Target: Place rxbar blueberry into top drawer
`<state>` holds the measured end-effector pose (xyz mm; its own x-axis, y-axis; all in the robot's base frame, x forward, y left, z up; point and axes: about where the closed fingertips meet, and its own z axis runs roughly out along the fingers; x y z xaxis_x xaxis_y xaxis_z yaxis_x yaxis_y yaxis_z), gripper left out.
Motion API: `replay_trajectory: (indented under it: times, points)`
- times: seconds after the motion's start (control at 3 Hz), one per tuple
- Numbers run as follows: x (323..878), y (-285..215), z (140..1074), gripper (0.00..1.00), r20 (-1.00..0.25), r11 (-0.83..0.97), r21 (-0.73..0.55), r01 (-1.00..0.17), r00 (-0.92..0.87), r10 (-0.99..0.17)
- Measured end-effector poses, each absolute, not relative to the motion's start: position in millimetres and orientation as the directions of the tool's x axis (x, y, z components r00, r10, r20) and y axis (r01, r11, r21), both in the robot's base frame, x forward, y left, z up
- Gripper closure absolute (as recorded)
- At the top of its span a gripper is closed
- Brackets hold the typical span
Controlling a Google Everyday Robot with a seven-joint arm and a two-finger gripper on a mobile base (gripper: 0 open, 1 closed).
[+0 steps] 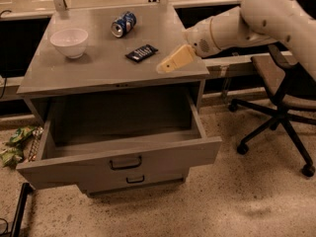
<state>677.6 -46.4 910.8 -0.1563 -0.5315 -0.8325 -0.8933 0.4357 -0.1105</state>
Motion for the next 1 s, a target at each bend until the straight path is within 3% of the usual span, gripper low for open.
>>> replay_trajectory:
  times: [0.67,1.0]
  points:
    - [764.5,5.2,888.8,0.00,-0.903,0.535,-0.021,-0.845,-0.214,-0.373]
    - [785.6,27.1,864.8,0.00,-0.905,0.552,-0.037,-0.833,-0.206,-0.371]
